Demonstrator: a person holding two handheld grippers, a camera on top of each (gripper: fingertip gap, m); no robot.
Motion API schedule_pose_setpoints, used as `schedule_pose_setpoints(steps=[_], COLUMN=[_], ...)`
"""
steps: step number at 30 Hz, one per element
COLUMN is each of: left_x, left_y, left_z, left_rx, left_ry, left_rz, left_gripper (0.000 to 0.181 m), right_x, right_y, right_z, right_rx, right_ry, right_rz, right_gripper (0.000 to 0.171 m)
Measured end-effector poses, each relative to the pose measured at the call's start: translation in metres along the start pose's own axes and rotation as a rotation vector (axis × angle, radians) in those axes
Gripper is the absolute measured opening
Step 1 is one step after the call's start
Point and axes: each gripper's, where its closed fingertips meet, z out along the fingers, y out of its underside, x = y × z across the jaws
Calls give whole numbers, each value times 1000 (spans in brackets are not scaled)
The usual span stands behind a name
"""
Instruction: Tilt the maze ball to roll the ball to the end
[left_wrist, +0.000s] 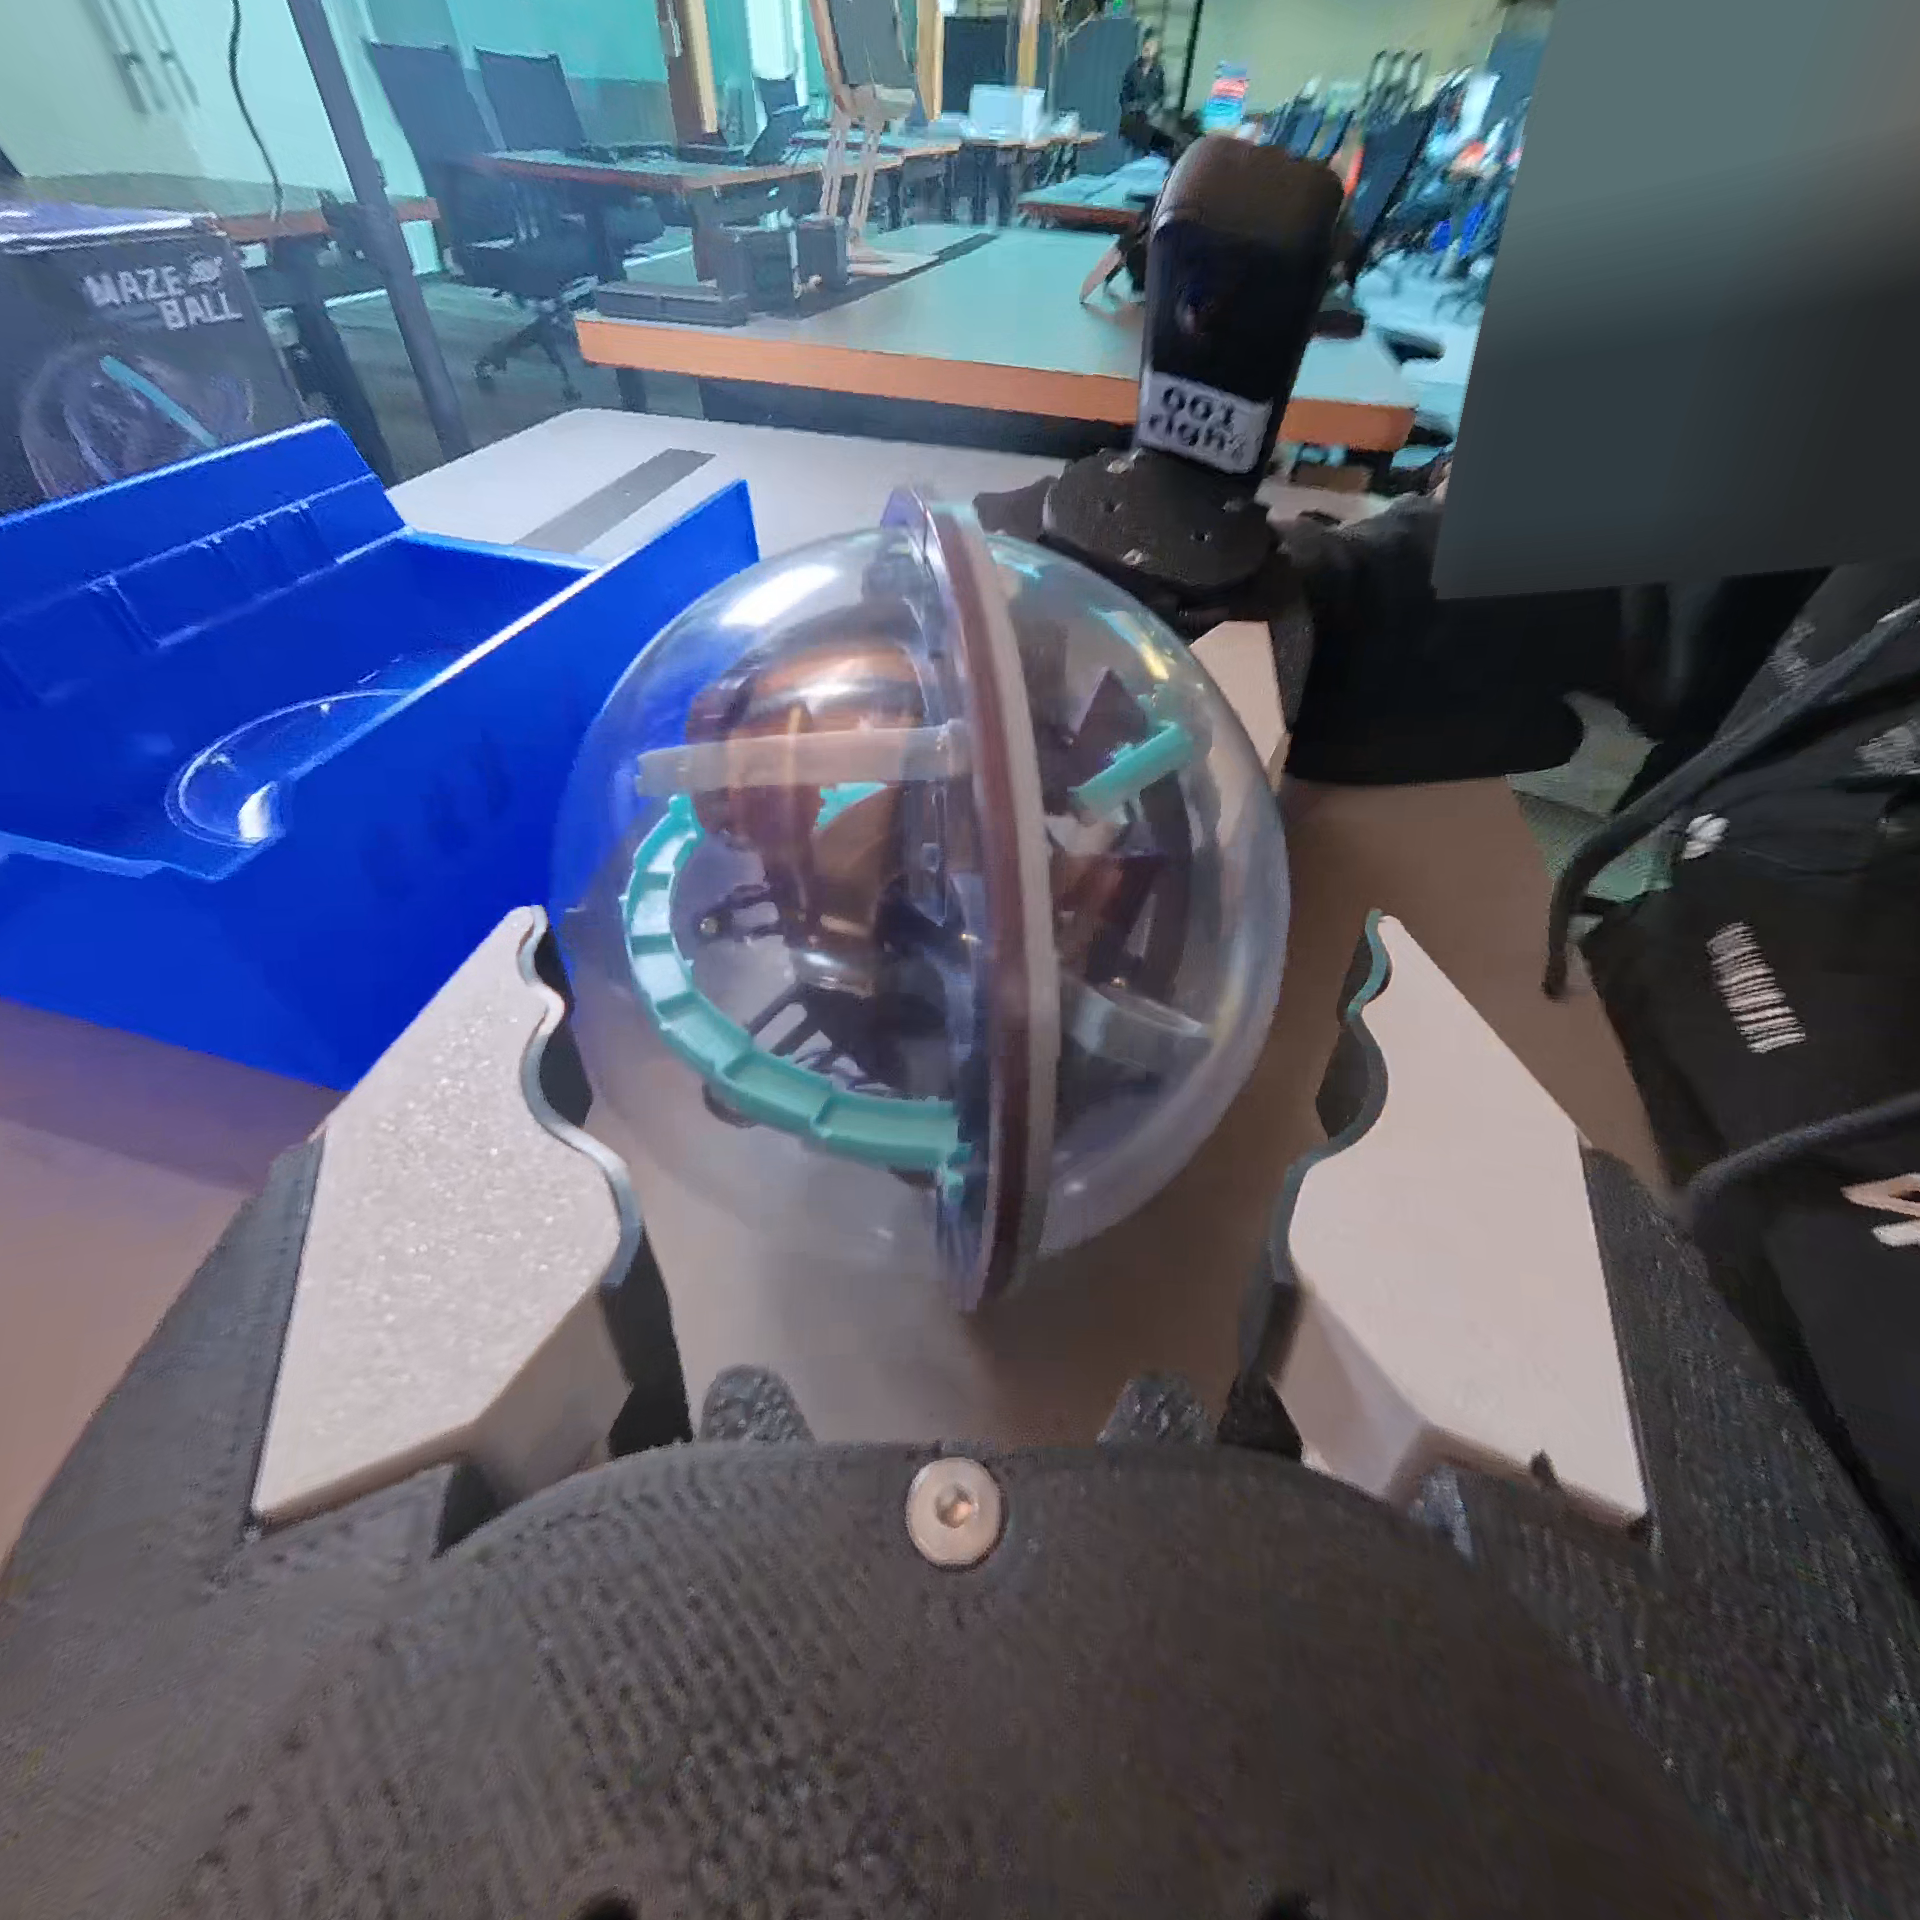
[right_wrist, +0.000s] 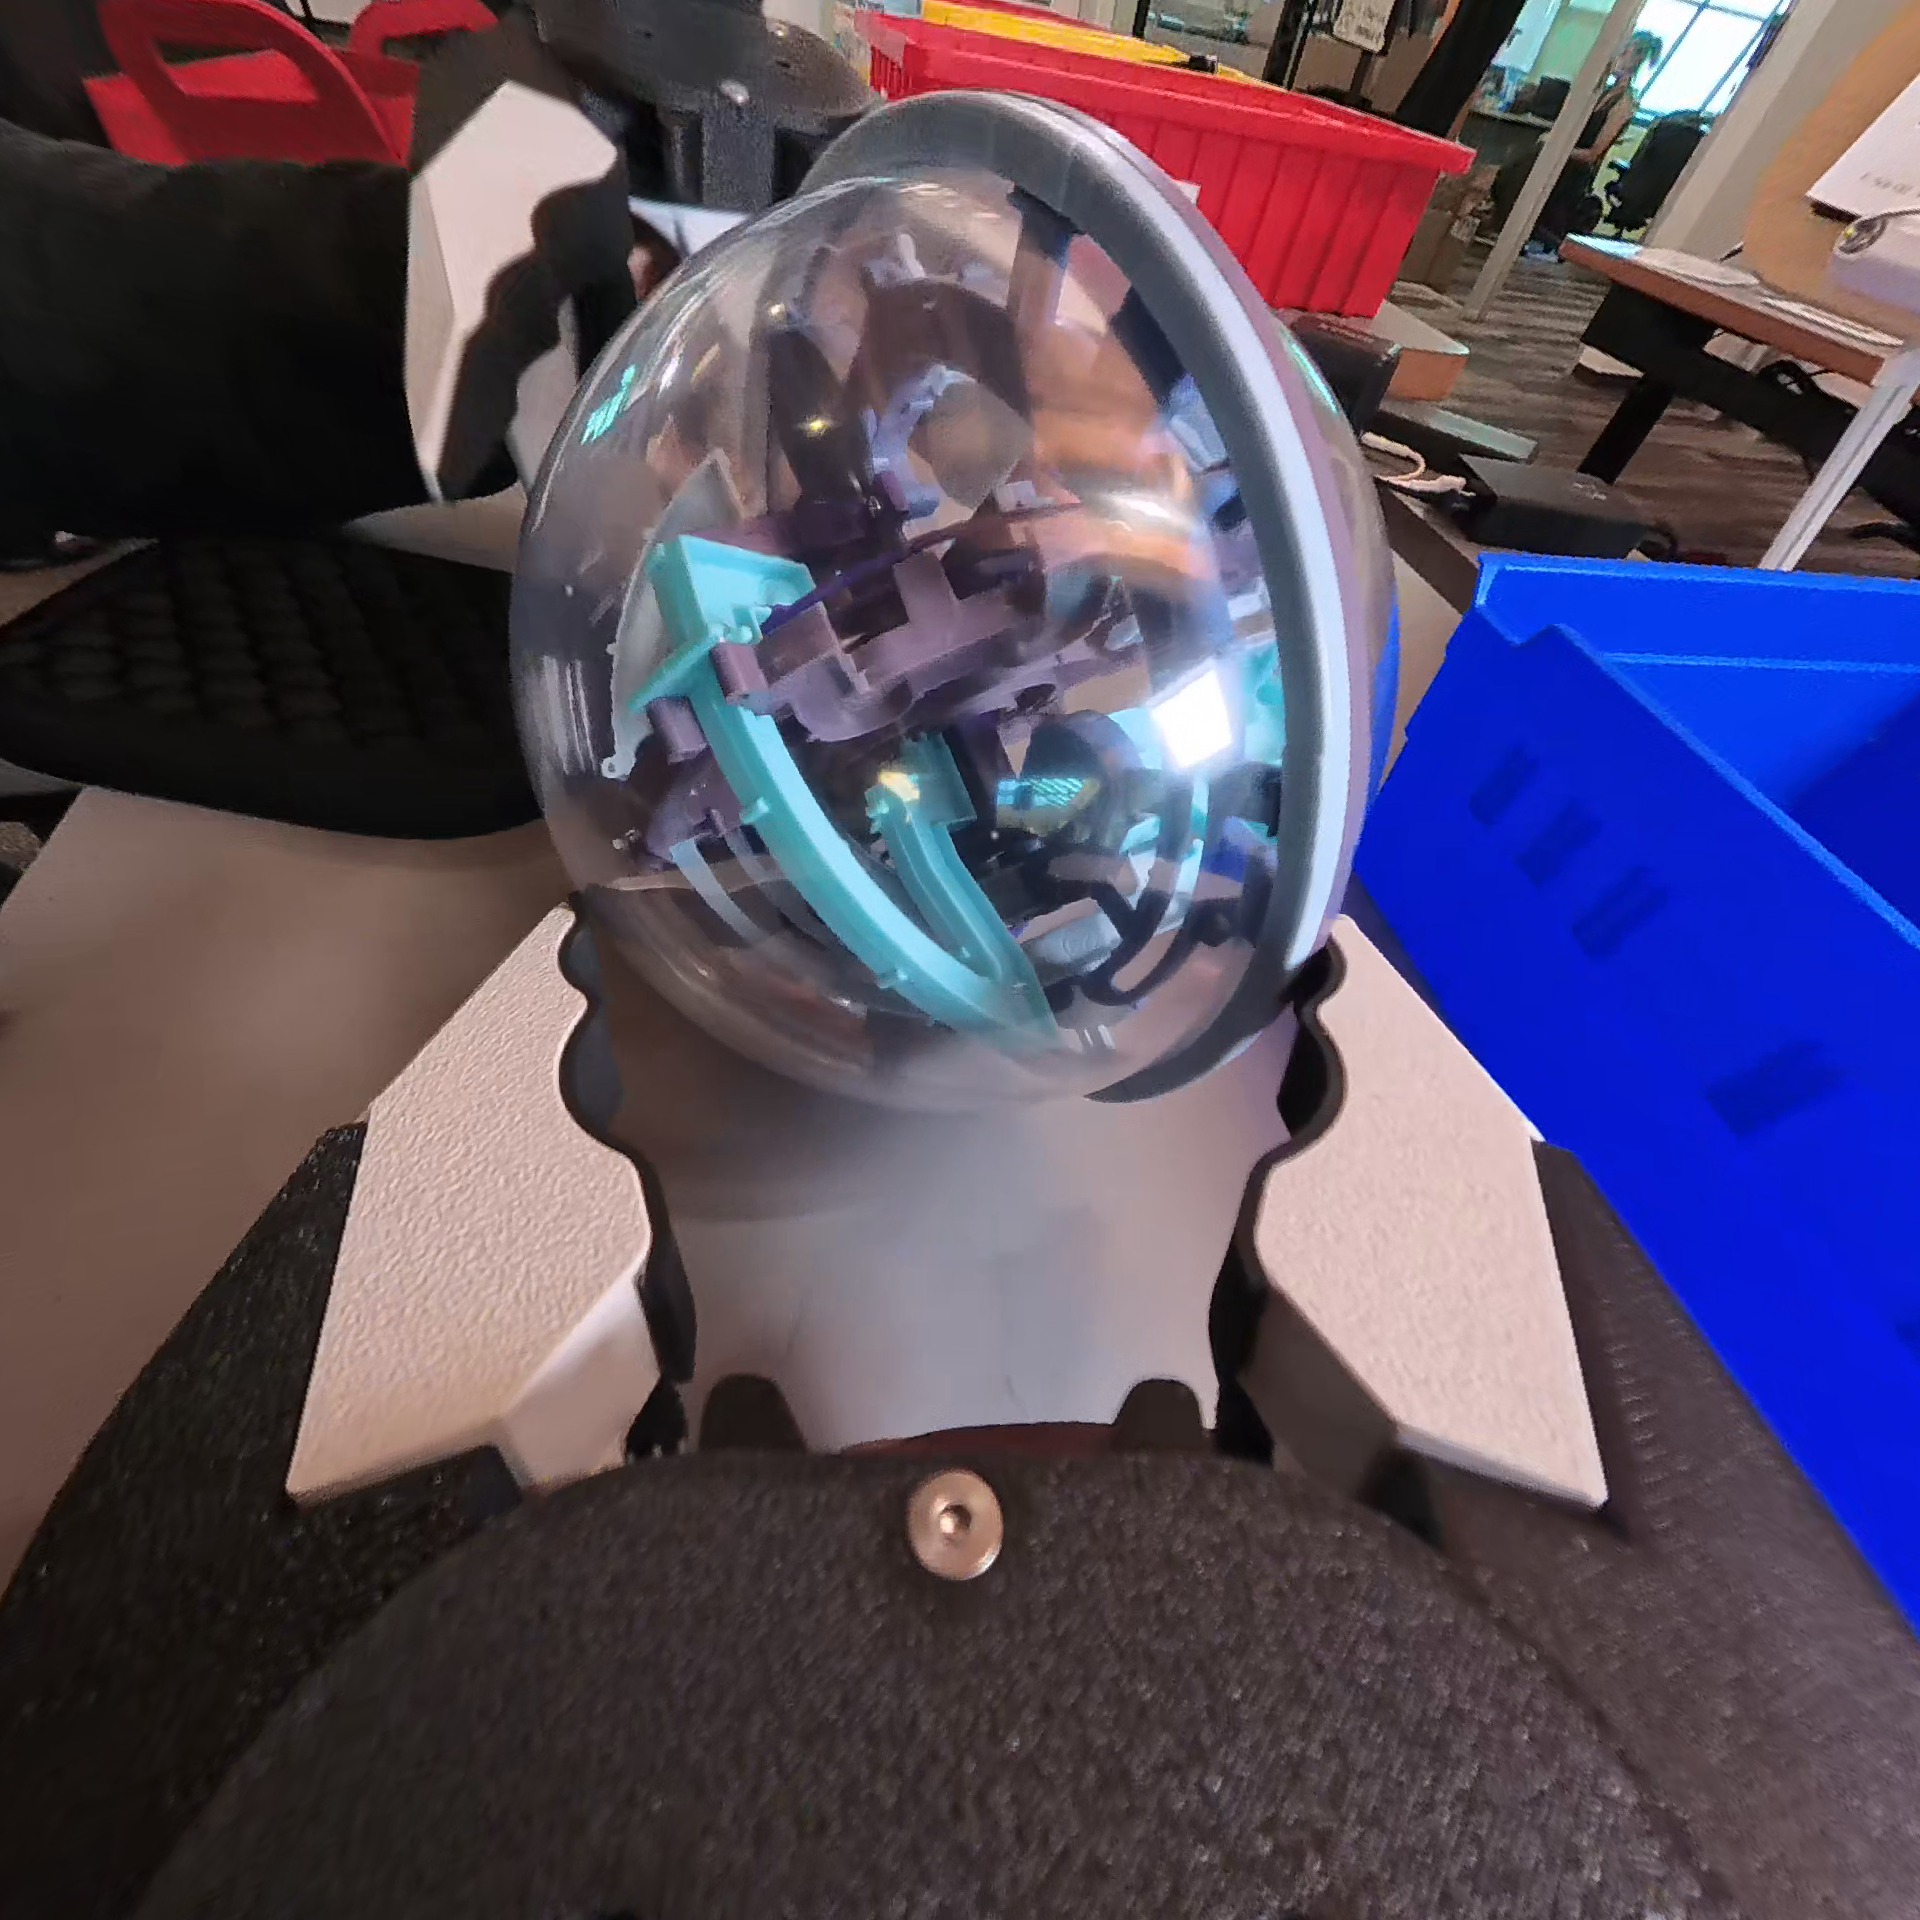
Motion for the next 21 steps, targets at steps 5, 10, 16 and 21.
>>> schedule_pose_setpoints(steps=[5,10,16,21], left_x=[-10,-8,1,4], left_y=[10,15,21,25], left_z=[13,24,39,46], left_rx=[5,35,27,17], left_ry=[-16,71,115,135], left_rz=[-29,-161,-196,-244], left_gripper=[145,145,143,142], right_x=[2,3,3,0], right_y=[-1,-3,21,28], right_z=[-1,-13,-30,-28], right_rx=[15,23,-66,-74], right_ry=[10,23,51,26], right_rz=[40,69,87,109], right_gripper=[130,131,134,137])
